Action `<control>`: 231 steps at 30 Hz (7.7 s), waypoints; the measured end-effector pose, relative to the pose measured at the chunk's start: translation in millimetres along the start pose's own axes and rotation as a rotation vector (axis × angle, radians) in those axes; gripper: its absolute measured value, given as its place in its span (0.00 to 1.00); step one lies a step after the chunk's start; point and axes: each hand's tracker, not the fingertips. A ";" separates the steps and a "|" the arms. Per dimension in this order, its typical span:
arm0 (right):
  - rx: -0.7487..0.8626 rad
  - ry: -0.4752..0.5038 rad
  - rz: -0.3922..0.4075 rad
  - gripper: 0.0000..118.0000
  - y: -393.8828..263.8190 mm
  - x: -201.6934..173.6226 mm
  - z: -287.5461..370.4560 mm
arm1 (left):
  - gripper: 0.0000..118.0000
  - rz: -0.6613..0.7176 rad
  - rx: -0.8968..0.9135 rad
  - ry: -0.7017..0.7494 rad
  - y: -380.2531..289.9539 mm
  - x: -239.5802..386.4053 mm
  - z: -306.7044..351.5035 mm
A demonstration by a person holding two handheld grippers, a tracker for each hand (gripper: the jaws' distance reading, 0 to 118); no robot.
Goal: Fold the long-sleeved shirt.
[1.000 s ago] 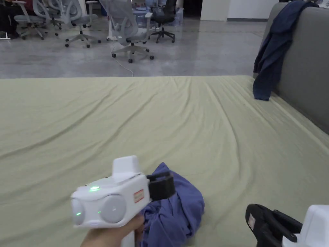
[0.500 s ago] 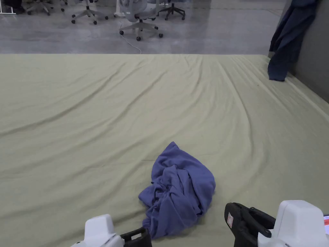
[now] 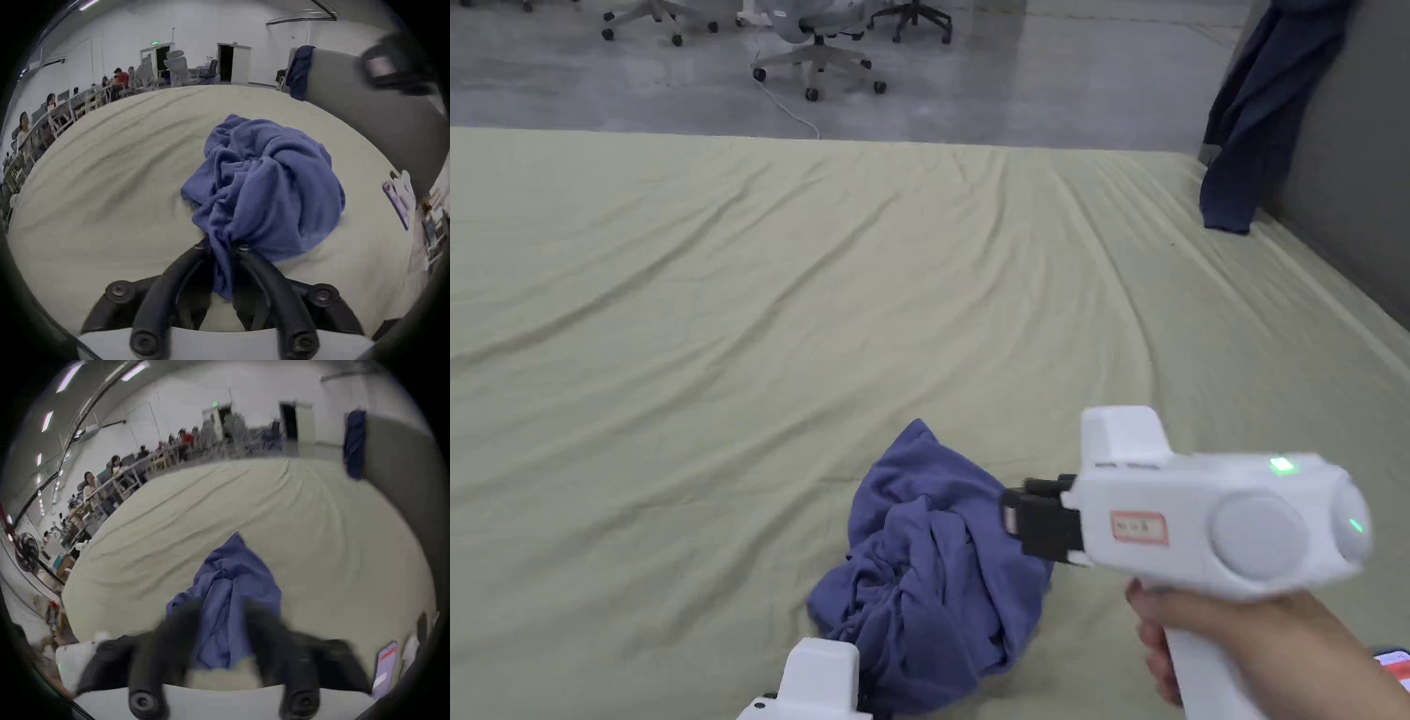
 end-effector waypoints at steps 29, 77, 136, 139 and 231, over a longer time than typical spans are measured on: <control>0.510 0.074 -0.120 0.06 -7.2 -66.5 140.3 | 0.06 0.464 0.266 -0.133 49.3 -88.2 146.9; 0.084 -0.244 -0.308 0.06 32.1 8.2 -62.8 | 0.06 0.572 0.118 -0.027 113.2 -256.4 -11.8; 0.066 -0.014 0.221 1.00 56.7 -36.5 -72.0 | 0.12 0.425 -0.051 -0.030 3.7 -228.3 38.1; 0.020 -0.085 0.290 0.98 122.7 -36.1 -144.0 | 0.12 0.350 0.008 -0.002 9.3 -224.5 55.1; 0.335 -0.282 -0.317 0.07 203.1 60.3 -95.0 | 0.12 0.143 0.354 -0.057 314.9 -271.7 -39.4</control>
